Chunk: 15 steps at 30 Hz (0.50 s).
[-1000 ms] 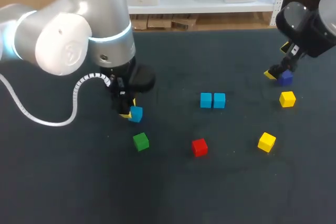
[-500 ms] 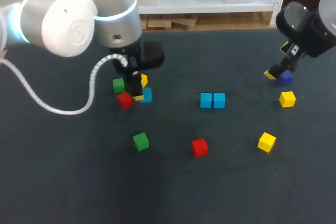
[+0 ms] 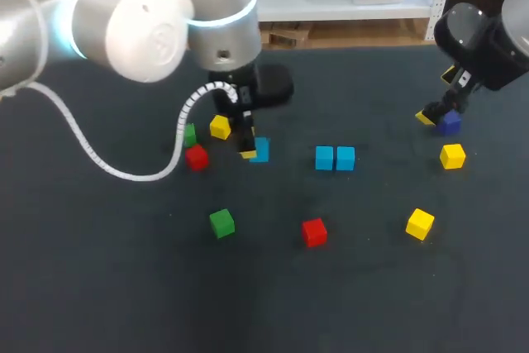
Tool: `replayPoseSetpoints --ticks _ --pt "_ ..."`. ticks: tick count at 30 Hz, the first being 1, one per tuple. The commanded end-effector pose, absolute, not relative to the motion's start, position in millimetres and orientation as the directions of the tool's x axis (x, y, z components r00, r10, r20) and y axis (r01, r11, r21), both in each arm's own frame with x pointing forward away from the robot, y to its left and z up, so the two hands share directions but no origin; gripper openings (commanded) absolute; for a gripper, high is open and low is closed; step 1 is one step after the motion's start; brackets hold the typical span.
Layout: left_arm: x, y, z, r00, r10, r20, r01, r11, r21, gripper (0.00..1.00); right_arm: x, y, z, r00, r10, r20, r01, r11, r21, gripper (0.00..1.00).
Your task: Place the blue cubes, place green cubes on the blue cubes, place the yellow cubes on the green cubes, then place the red cubes on the yellow cubes, and place purple cube on the red cubes.
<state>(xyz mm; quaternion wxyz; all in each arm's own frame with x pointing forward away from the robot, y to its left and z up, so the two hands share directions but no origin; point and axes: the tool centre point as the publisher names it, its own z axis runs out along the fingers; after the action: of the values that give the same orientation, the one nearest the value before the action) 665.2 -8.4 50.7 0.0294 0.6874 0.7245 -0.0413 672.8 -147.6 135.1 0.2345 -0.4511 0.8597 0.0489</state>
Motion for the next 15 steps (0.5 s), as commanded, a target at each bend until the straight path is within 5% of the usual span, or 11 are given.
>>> replayPoseSetpoints --ticks 1,15 --pt "676.8 -30.5 48.2 -0.062 0.995 -0.077 0.997 0.058 -0.053 0.00 672.5 -147.4 134.7 -0.483 -0.752 -0.448 -0.797 0.590 -0.130 1.00" --pt "667.3 -54.8 27.0 0.081 0.995 -0.059 0.997 -0.082 -0.010 0.00 672.5 -147.4 134.7 -0.483 -0.752 -0.448 -0.797 0.590 -0.130 1.00"
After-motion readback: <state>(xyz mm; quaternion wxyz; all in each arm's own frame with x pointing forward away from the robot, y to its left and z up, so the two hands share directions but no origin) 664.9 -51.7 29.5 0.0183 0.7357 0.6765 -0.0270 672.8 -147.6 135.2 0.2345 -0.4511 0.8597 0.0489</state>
